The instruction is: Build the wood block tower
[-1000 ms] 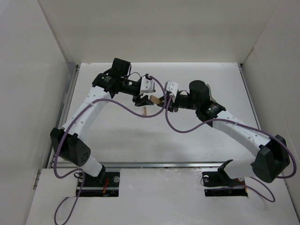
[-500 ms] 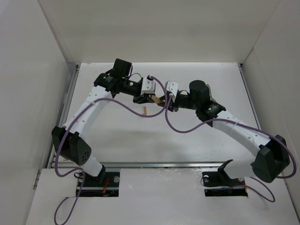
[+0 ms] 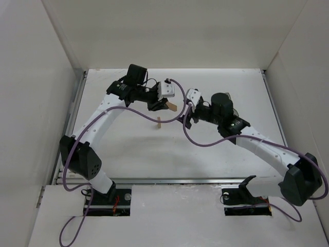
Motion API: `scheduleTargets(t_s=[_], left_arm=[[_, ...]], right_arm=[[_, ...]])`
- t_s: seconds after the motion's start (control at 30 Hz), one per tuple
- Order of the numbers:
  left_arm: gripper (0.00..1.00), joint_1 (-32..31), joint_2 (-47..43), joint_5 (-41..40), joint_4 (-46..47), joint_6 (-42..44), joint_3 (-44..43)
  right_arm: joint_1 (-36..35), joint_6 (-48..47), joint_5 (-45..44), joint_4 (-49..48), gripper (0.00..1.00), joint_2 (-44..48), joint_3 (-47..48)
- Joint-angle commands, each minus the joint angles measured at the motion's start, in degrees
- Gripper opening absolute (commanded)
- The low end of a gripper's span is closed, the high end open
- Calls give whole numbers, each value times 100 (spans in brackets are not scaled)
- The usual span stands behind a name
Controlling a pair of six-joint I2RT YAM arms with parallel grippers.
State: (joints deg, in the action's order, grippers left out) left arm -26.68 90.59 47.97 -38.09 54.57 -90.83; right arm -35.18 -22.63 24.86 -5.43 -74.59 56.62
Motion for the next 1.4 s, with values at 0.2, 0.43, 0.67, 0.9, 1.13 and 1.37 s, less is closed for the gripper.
scheduleTargets(t_s=[0.2, 0.43, 0.67, 0.9, 1.13, 1.37], left_arm=[[0, -338, 353, -1894, 680, -1211, 206], [0, -944, 644, -2994, 680, -1211, 100], [0, -1270, 1267, -3601, 224, -1211, -163], [0, -1323, 1769, -3952, -252, -1326, -559], [0, -1446, 2068, -3997, -252, -1326, -735], [0, -1498, 2227, -3882, -305, -1326, -674]], right_arm=[[301, -101, -1387, 111, 94, 1437, -1091], [538, -469, -2143, 568, 95, 2439, -1329], [653, -866, -2389, 1324, 96, 3028, -960], [653, -1164, -2442, 1677, 96, 3345, -784], [653, -1217, -1951, 1615, 96, 3196, -731], [653, -1217, -1845, 1492, 96, 3074, -731]])
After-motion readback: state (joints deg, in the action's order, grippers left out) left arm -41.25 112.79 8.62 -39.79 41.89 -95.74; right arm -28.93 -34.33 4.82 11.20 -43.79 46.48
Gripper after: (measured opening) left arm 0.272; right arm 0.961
